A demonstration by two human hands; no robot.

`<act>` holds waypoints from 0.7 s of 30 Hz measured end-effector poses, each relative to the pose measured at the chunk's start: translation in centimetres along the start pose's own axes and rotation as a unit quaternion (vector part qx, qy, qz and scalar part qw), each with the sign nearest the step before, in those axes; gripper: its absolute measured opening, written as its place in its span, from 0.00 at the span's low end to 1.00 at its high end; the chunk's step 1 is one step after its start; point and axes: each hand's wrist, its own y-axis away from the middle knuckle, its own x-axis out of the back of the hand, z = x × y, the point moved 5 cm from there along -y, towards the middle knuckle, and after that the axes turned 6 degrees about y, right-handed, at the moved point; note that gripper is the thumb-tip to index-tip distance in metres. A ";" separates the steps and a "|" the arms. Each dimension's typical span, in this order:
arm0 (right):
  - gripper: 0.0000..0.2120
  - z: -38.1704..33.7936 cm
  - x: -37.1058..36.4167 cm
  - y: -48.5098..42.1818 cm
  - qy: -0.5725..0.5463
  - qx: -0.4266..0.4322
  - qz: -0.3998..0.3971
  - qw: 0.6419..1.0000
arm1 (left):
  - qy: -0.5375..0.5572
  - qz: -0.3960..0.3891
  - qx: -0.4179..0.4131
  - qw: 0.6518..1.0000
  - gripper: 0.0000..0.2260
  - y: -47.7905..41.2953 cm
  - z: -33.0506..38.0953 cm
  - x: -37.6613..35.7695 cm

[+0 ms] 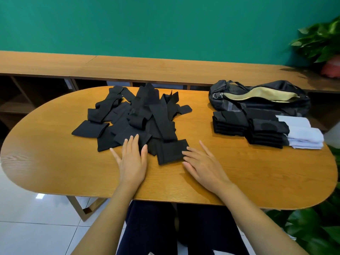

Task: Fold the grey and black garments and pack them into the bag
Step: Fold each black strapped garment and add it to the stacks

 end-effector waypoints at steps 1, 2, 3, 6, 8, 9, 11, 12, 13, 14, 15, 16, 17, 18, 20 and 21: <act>0.20 0.4 0.3 0.8 0.000 -0.001 0.014 1.000 | -0.008 -0.005 -0.001 1.000 0.25 0.0 -0.1 -0.1; 0.19 0.7 0.6 1.7 0.000 -0.003 0.027 1.000 | -0.017 -0.009 -0.002 1.000 0.25 0.0 -0.1 -0.2; 0.18 1.1 0.9 2.5 0.000 -0.007 0.040 0.999 | -0.025 -0.012 -0.004 1.000 0.25 0.0 -0.1 -0.3; 0.17 2.4 1.5 4.6 0.000 -0.024 0.077 0.997 | -0.050 -0.021 -0.004 0.999 0.25 -0.1 -0.2 -0.5; 0.18 3.1 2.0 5.6 -0.005 -0.032 0.096 0.995 | -0.060 -0.025 -0.008 0.998 0.25 -0.1 -0.3 -0.6; 0.18 3.4 2.2 6.0 -0.005 -0.036 0.098 0.994 | -0.065 -0.026 -0.012 0.997 0.25 -0.1 -0.3 -0.7; 0.19 3.9 2.5 6.5 -0.004 -0.045 0.090 0.995 | -0.072 -0.027 -0.019 0.997 0.25 -0.1 -0.2 -0.6; 0.19 4.2 2.6 6.6 -0.003 -0.049 0.084 0.995 | -0.074 -0.029 -0.020 0.997 0.24 0.0 -0.1 -0.6; 0.19 4.4 2.7 6.7 -0.005 -0.054 0.081 0.995 | -0.075 -0.029 -0.020 0.997 0.24 0.0 0.0 -0.6; 0.19 4.5 2.8 6.7 -0.009 -0.060 0.081 0.995 | -0.075 -0.028 -0.020 0.997 0.24 0.1 0.1 -0.5; 0.18 4.6 2.9 6.6 -0.019 -0.069 0.082 0.994 | -0.072 -0.024 -0.021 0.997 0.23 0.1 0.1 -0.5; 0.17 4.7 3.0 6.4 -0.032 -0.082 0.080 0.993 | -0.068 -0.015 -0.023 0.997 0.23 0.1 0.2 -0.3; 0.16 4.8 3.0 6.1 -0.046 -0.098 0.070 0.992 | -0.059 -0.002 -0.027 0.998 0.21 0.2 0.3 -0.1; 0.17 4.8 2.7 5.8 -0.055 -0.114 0.051 0.991 | -0.047 0.017 -0.038 0.998 0.19 0.3 0.5 0.2; 0.19 4.7 2.0 5.0 -0.060 -0.128 0.000 0.990 | -0.036 0.062 -0.079 0.994 0.15 0.5 1.5 1.0; 0.20 4.7 1.5 4.5 -0.062 -0.130 -0.022 0.989 | -0.036 0.082 -0.102 0.991 0.14 0.6 2.2 1.3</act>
